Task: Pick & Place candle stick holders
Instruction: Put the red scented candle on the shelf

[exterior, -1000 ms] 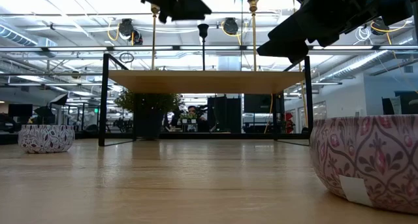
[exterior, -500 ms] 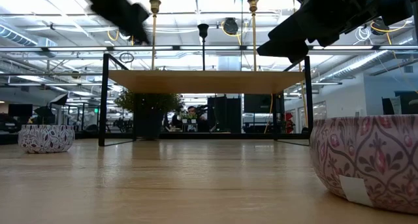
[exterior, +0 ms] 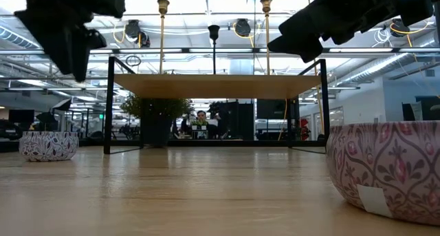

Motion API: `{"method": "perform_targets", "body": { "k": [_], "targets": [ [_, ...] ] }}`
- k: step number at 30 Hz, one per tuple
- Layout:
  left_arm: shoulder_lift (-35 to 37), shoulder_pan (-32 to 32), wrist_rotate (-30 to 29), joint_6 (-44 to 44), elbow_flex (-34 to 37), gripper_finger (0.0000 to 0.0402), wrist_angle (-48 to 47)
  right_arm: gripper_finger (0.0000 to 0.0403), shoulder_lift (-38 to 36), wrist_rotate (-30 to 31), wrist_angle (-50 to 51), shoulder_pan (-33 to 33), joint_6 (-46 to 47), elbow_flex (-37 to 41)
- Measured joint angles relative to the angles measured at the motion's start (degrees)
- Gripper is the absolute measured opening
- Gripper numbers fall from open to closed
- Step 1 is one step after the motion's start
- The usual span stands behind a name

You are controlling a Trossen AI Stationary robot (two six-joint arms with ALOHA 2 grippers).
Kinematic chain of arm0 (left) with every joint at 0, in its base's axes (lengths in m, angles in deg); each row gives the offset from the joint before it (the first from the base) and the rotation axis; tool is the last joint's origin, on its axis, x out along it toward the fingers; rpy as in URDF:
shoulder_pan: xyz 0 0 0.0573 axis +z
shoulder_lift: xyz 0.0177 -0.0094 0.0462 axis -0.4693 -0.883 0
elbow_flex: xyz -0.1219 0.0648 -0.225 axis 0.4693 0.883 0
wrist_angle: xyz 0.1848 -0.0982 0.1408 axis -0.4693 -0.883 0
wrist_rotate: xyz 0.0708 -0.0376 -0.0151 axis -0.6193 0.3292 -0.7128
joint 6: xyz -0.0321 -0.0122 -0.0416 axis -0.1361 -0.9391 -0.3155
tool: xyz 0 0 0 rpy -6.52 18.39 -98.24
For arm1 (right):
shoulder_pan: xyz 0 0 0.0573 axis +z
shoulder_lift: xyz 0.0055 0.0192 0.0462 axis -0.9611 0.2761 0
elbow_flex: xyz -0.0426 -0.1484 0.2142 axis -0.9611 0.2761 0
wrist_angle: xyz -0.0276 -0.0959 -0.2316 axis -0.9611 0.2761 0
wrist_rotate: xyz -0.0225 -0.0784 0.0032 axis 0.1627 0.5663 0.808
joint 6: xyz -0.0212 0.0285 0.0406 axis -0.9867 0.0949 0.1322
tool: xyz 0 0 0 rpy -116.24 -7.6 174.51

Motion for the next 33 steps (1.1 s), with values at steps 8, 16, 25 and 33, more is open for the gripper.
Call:
{"method": "perform_targets", "body": {
  "k": [8, 16, 25, 33],
  "targets": [
    [-0.1, 1.5, 2.9, 2.1, 8.8, 0.0179, 7.5, 0.0212, 0.0, 0.0, 0.0, 0.0, 0.0, 0.0],
    [-0.1, 7.2, 5.0, 6.0, 11.9, 0.0179, 9.8, 0.0212, 0.0, 0.0, 0.0, 0.0, 0.0, 0.0],
    [-0.1, 11.4, 7.2, 12.6, 15.1, 0.0169, 12.4, 0.0212, 0.0, 0.0, 0.0, 0.0, 0.0, 0.0],
    [-0.1, 13.2, 7.1, 13.7, 17.2, 0.0099, 12.9, 0.0212, 0.0, 0.0, 0.0, 0.0, -0.2, 0.0]
  ]
}}
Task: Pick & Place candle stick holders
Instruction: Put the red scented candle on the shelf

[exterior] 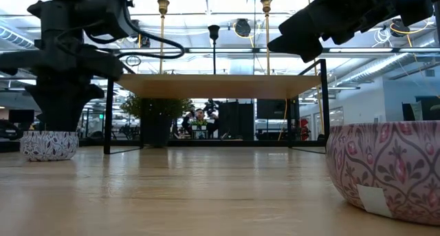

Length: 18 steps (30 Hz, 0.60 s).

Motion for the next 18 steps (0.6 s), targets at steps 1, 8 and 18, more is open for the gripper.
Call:
{"method": "perform_targets", "body": {
  "k": [1, 8, 18],
  "targets": [
    [0.0, 0.2, -0.3, 0.7, 0.0, 0.0089, 0.2, 0.0212, 0.0, 0.0, 0.0, 0.0, 0.1, 0.0],
    [0.0, 1.7, -0.3, 4.3, 0.0, 0.0008, 0.3, 0.0212, 0.0, 0.0, 0.0, 0.0, 0.1, 0.0],
    [0.0, 1.5, 3.1, 0.2, -0.2, 0.0007, 0.9, 0.0212, 0.0, 0.0, 0.0, 0.0, 0.1, 0.0]
  ]
}}
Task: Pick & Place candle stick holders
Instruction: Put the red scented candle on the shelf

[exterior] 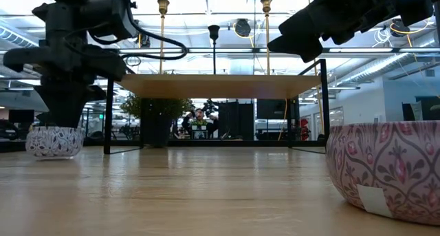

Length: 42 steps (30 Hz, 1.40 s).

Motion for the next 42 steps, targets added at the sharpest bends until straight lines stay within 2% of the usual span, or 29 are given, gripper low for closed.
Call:
{"method": "perform_targets", "body": {
  "k": [10, 17, 20, 27, 36, 42],
  "targets": [
    [0.0, -5.3, 0.0, -1.9, -3.2, 0.0003, 2.8, 0.0212, 0.0, 0.0, 0.0, 0.0, 0.0, 0.0],
    [0.0, -9.0, -1.5, -3.0, -11.6, 0.0003, 2.0, 0.0212, 0.0, 0.0, -0.4, 0.0, 0.0, 0.0],
    [0.0, -10.1, -2.2, -2.8, -15.4, 0.0005, -0.7, 0.0212, 0.0, 0.0, -0.4, 0.0, 0.0, 0.0],
    [0.0, -11.9, -9.1, -2.5, -24.4, 0.0004, -9.8, 0.0212, 0.0, 0.0, -0.4, 0.0, 0.0, 0.0],
    [0.1, -11.2, -10.6, 0.2, -37.6, 0.0003, -18.0, 0.0212, 0.0, 0.0, -0.4, 0.0, -0.4, 0.0],
    [-0.1, -6.1, -11.8, 6.0, -40.4, 0.0003, -16.6, 0.0212, 0.0, 0.2, -0.4, 0.0, -1.5, 0.0]
  ]
}}
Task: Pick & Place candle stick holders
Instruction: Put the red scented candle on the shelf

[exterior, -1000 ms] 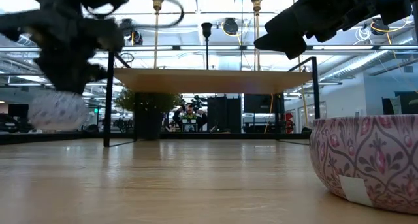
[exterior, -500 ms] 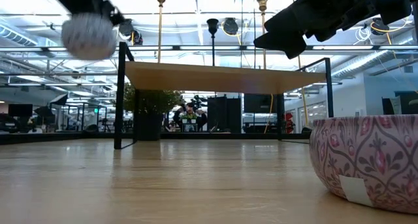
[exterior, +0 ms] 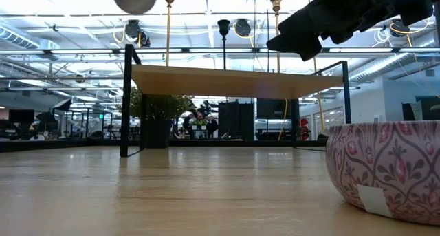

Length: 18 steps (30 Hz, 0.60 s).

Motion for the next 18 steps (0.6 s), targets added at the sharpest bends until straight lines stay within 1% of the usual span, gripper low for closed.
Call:
{"method": "perform_targets", "body": {
  "k": [5, 9, 12, 18],
  "targets": [
    [-2.0, 5.9, -0.8, 4.1, 0.0, 0.0002, 2.0, 0.0212, 0.0, 0.0, -0.9, 0.0, 0.0, 0.0],
    [-4.7, 9.5, -1.3, 5.7, 0.0, 0.0004, 3.0, 0.0212, 0.0, 0.0, -1.1, 0.0, 0.0, 0.0],
    [-6.5, 11.5, -3.1, 5.8, 0.0, 0.0003, 2.9, 0.0212, 0.0, 0.0, -1.1, 0.0, 0.0, 0.0],
    [-8.4, 12.7, -3.2, 5.7, 0.0, 0.0006, 2.6, 0.0212, 0.0, 0.0, -1.1, 0.0, 0.0, 0.0]
  ]
}}
